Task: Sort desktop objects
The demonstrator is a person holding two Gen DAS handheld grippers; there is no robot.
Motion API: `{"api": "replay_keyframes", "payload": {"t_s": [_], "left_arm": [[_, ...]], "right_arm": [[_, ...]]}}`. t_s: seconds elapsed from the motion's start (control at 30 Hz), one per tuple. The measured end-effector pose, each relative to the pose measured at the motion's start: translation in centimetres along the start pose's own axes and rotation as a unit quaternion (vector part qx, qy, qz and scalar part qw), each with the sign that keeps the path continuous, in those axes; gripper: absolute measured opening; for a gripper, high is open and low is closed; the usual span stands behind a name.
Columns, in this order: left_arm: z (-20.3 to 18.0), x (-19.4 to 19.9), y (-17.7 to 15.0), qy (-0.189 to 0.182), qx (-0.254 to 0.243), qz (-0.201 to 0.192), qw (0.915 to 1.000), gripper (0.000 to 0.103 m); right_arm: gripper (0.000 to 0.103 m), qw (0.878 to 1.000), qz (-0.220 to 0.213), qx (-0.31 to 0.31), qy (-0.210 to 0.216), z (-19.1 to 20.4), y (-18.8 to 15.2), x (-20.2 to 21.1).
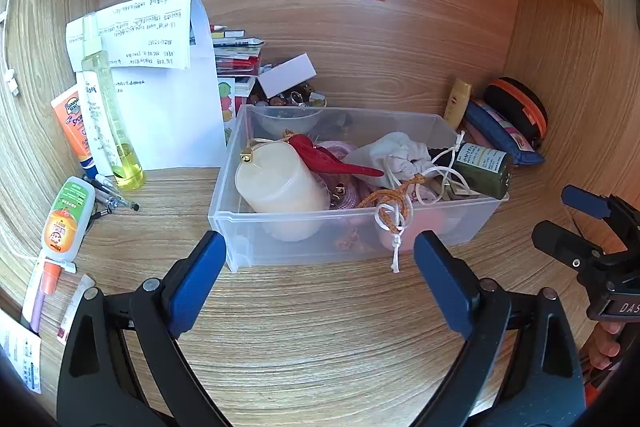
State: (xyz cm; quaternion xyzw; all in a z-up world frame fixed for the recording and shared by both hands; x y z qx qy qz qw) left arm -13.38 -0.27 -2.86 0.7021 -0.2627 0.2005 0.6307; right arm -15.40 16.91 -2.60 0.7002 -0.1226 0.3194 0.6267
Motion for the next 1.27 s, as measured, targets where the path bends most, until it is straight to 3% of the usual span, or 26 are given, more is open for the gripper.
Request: {"api": "replay_keyframes", "payload": {"t_s": [0.7, 1.27], "left_arm": [[-0.7, -0.2, -0.4, -0.010, -0.005, 0.015, 0.9998, 0.096], [-1.4, 0.5, -0.2, -0.010, -0.020, -0.004, 0.9997, 0.096]], "right_arm": [[0.097, 1.000, -0.001, 0.002, 0.008, 0.4, 0.0, 0.3], [0.097, 1.000, 0.001, 0.000, 0.006, 0.5, 0.0, 0.2]]}}
Point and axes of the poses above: each gripper's, at about its wrist camera, not at the fingertips, and x roughly against the way its jaws point, z to its left, y to its top, the point moved 7 cm from there along -x, roughly the way its jaws point, and after that the axes turned 4 degrees about -y, right-handed, at the moved point
